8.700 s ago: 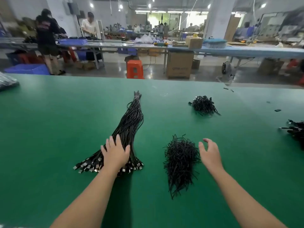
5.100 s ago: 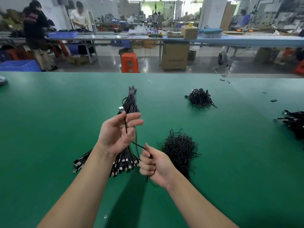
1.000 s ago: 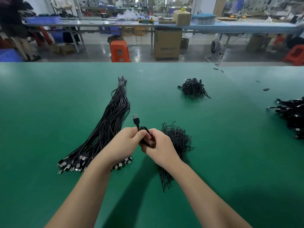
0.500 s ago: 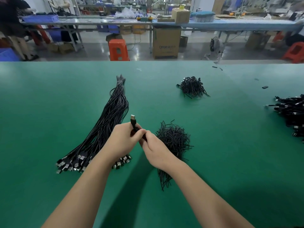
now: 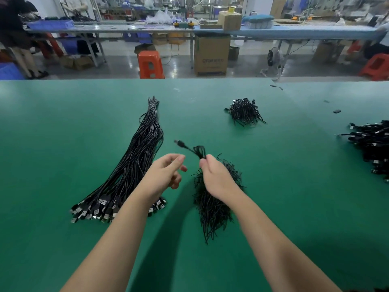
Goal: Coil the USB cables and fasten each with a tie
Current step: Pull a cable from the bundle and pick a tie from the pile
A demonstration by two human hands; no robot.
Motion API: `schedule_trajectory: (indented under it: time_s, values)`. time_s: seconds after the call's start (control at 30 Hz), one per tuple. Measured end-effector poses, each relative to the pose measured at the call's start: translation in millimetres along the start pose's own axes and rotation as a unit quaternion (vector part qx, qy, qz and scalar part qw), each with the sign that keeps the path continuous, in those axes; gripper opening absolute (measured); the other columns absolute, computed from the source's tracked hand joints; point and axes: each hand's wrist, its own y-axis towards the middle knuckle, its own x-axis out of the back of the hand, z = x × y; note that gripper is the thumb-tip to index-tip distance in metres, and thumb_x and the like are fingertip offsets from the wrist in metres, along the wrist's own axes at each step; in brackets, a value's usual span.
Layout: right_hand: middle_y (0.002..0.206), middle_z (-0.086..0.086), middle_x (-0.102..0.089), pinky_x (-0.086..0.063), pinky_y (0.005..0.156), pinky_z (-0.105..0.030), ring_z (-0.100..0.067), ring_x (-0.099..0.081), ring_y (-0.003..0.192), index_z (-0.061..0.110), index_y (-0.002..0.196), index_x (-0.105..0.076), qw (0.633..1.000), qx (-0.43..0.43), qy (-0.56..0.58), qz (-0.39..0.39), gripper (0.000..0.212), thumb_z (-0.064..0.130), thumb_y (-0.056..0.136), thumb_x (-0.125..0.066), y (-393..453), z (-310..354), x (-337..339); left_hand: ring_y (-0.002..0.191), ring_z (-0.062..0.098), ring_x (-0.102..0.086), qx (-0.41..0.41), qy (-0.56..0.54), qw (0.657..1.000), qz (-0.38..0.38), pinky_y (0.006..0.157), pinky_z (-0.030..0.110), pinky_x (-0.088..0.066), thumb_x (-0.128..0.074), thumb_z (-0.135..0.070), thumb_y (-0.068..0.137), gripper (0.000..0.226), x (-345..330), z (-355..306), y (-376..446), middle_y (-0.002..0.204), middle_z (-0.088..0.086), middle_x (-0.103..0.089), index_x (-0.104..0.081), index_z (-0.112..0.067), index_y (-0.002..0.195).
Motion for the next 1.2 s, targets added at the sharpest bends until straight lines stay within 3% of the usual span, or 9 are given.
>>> schedule_trajectory:
  time_s: [0.07, 0.13, 0.2, 0.27, 0.37, 0.57, 0.73, 1.0, 1.2]
  values:
    - [0.079, 0.004, -0.049, -0.034, 0.061, -0.031, -0.014, -0.047, 0.072, 0.024, 0.082, -0.044, 0.997, -0.041, 0.051, -0.042, 0.033, 0.035, 0.108, -0.029, 6.4, -9.5, 9.9, 0.059, 0.009, -0.056, 0.025, 0.149, 0.988, -0.034, 0.056, 0.026, -0.049, -0.059, -0.029, 0.100, 0.019, 0.9, 19.6, 3.9, 0.092, 0.007, -0.069, -0.067, -0.014, 0.107]
    - [0.081, 0.004, -0.051, -0.035, 0.063, -0.031, -0.013, -0.048, 0.072, 0.025, 0.085, -0.048, 0.991, -0.072, 0.083, -0.072, 0.032, 0.037, 0.108, -0.027, 12.3, -18.8, 19.4, 0.076, 0.010, -0.063, 0.013, 0.328, 0.943, -0.051, 0.072, 0.028, -0.053, -0.057, -0.025, 0.100, 0.017, -1.6, 41.1, 9.1, 0.098, 0.000, -0.071, -0.070, -0.017, 0.107]
    - [0.079, 0.003, -0.049, -0.037, 0.066, -0.032, -0.013, -0.046, 0.068, 0.025, 0.089, -0.050, 0.987, -0.094, 0.106, -0.079, 0.032, 0.039, 0.108, -0.027, 17.2, -25.4, 25.1, 0.093, 0.013, -0.062, 0.010, 0.410, 0.911, -0.037, 0.087, 0.028, -0.051, -0.057, -0.020, 0.099, 0.019, -7.6, 60.1, 12.9, 0.109, -0.002, -0.070, -0.070, -0.018, 0.114]
    - [0.079, 0.001, -0.047, -0.036, 0.064, -0.035, -0.014, -0.042, 0.065, 0.023, 0.092, -0.052, 0.983, -0.112, 0.130, -0.071, 0.032, 0.039, 0.107, -0.028, 19.7, -28.8, 26.4, 0.099, 0.015, -0.061, 0.011, 0.440, 0.898, -0.018, 0.091, 0.026, -0.048, -0.056, -0.018, 0.099, 0.025, -14.1, 75.9, 16.6, 0.117, 0.000, -0.068, -0.067, -0.018, 0.121]
    - [0.079, 0.003, -0.046, -0.032, 0.059, -0.031, -0.011, -0.038, 0.063, 0.022, 0.093, -0.052, 0.978, -0.124, 0.154, -0.062, 0.032, 0.039, 0.107, -0.029, 19.0, -30.1, 25.0, 0.103, 0.018, -0.060, 0.000, 0.448, 0.893, -0.045, 0.093, 0.031, -0.048, -0.055, -0.023, 0.100, 0.030, -21.1, 90.2, 25.6, 0.122, 0.002, -0.064, -0.061, -0.017, 0.129]
    - [0.077, 0.003, -0.046, -0.036, 0.065, -0.034, -0.015, -0.043, 0.066, 0.023, 0.082, -0.044, 0.987, -0.099, 0.105, -0.064, 0.034, 0.038, 0.108, -0.027, 9.3, -26.6, 21.2, 0.116, 0.027, -0.059, -0.019, 0.428, 0.896, -0.114, 0.101, 0.038, -0.045, -0.052, -0.025, 0.102, 0.036, -32.1, 86.5, 57.1, 0.129, 0.011, -0.062, -0.060, -0.009, 0.134]
    - [0.077, 0.001, -0.043, -0.034, 0.067, -0.036, -0.017, -0.042, 0.072, 0.016, 0.082, -0.039, 0.993, -0.081, 0.072, -0.048, 0.036, 0.036, 0.109, -0.027, 3.3, -24.8, 19.8, 0.099, 0.027, -0.067, -0.009, 0.446, 0.889, -0.101, 0.088, 0.034, -0.051, -0.058, -0.021, 0.099, 0.023, -42.0, 82.9, 75.2, 0.109, 0.009, -0.074, -0.072, -0.007, 0.112]
    - [0.077, 0.001, -0.036, -0.031, 0.062, -0.035, -0.015, -0.034, 0.068, 0.018, 0.080, -0.028, 0.997, -0.054, 0.056, -0.009, 0.035, 0.038, 0.109, -0.028, -1.2, -24.8, 20.3, 0.085, 0.022, -0.065, -0.054, 0.459, 0.878, -0.119, 0.078, 0.029, -0.051, -0.056, -0.011, 0.098, 0.021, -33.4, 82.2, 73.1, 0.101, 0.008, -0.072, -0.076, -0.006, 0.103]
    - [0.075, 0.001, -0.035, -0.030, 0.062, -0.035, -0.015, -0.033, 0.067, 0.014, 0.081, -0.032, 0.997, -0.034, 0.069, -0.026, 0.035, 0.034, 0.109, -0.030, -2.7, -21.9, 17.0, 0.074, 0.018, -0.058, -0.070, 0.411, 0.876, -0.244, 0.068, 0.031, -0.048, -0.062, -0.017, 0.095, 0.016, -6.3, 75.6, 53.4, 0.087, 0.005, -0.063, -0.069, -0.005, 0.089]
